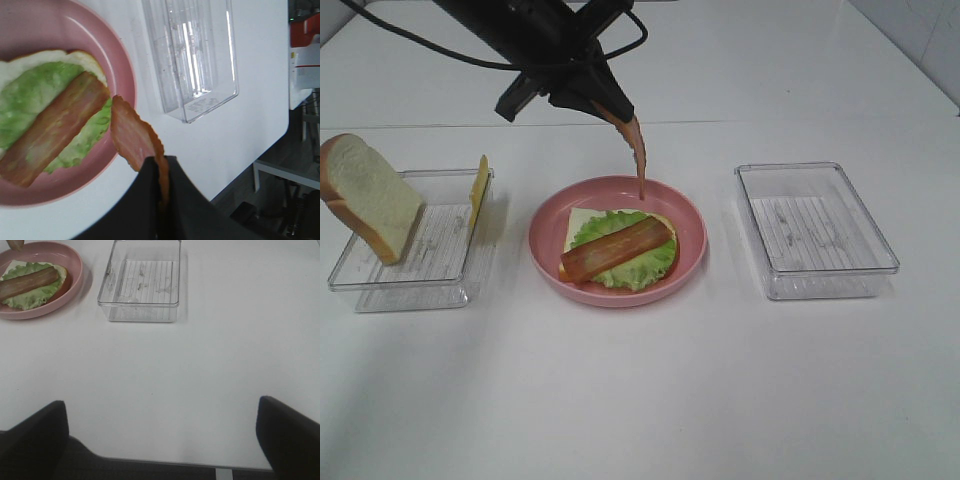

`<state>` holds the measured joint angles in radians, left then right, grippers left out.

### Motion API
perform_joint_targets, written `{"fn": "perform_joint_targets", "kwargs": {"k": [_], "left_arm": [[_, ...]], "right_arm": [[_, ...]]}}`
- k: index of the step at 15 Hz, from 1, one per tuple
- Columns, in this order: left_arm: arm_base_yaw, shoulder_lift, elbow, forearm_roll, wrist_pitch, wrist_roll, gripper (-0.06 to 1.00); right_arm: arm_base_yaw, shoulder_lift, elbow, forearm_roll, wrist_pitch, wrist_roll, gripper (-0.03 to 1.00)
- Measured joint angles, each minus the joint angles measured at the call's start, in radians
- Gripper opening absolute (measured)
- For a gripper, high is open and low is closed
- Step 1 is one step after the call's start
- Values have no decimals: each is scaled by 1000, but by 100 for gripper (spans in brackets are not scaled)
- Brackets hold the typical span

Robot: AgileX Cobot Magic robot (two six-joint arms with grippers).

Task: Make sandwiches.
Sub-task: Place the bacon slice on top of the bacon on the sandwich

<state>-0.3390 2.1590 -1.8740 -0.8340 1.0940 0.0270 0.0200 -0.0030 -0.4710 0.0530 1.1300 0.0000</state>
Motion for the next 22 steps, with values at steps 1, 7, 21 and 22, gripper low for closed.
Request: {"fn": "perform_joint_targets", "kwargs": {"k": [1, 7, 21, 22], "left_arm": [[0, 26, 0, -48, -14, 24, 0], [-63, 121, 0, -157, -105, 123, 0], [-78, 159, 0, 302, -79, -120, 0], [-78, 159, 0, 354, -70, -150, 0]], "right_arm": [[0, 0, 0, 0, 0, 0, 98], [0, 0, 0, 0, 0, 0, 98], [0, 0, 0, 0, 0, 0, 98], [0, 0, 0, 0, 0, 0, 98]]}}
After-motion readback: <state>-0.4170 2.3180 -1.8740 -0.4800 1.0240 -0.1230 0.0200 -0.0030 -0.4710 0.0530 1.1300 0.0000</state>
